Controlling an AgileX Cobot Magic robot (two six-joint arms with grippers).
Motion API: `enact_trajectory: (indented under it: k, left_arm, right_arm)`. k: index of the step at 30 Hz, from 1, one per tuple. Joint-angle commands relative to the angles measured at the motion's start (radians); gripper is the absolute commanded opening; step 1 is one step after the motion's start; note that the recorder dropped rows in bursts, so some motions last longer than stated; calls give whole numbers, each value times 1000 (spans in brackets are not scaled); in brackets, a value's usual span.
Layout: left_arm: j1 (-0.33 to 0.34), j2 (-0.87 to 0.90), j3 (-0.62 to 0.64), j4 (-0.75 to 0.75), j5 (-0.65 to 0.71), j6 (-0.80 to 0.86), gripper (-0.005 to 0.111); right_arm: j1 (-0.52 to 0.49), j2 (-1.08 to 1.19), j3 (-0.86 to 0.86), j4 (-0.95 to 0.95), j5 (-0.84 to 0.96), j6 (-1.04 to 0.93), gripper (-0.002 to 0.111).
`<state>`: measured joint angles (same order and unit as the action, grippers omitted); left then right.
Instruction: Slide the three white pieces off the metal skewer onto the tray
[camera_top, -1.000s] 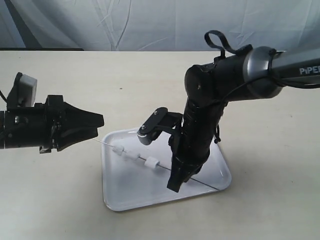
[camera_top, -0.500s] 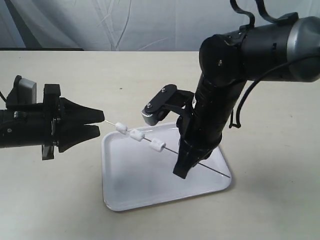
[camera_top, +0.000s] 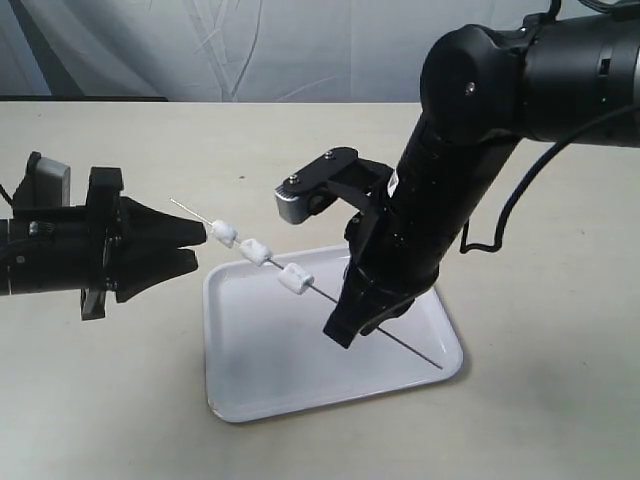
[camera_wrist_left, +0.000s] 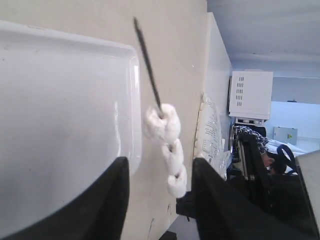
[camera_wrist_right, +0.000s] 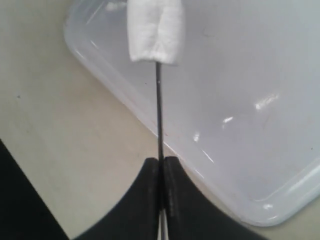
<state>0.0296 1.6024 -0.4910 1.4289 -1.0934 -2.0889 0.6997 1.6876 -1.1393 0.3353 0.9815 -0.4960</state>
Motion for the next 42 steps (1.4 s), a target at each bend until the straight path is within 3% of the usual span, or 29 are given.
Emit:
enact_trajectory:
  k: [1,6,11,16,23,25,31,42]
  left_arm:
    - [-4,0,2,-34,18,17,39]
    - [-4,0,2,-61,11,30,39]
    - [-71,0,2,-142,-2,67,39]
    - [-73,0,2,-159,-2,84,38]
    - [-73,0,2,-139,-2,105,3]
    - [-73,0,2,-137,-2,112,0]
    - [-71,0,2,-185,-2,136,0]
    - [-71,0,2,-239,66,187,0]
  right_arm:
    - [-2,-33,-1,62,18,-34,-1]
    - [-2,-34,-1,87,58,-46,-1]
    - [-2,-34,-1,165,38,-86,-1]
    - [-2,-34,-1,165,39,-86,-1]
    - [-2,-34,-1,160,34,-86,-1]
    - [-2,-34,-1,155,34,-86,-1]
    - [-2,-36,9,105,74,-86,-1]
    - [-2,-122,265,29,-14,-86,-1]
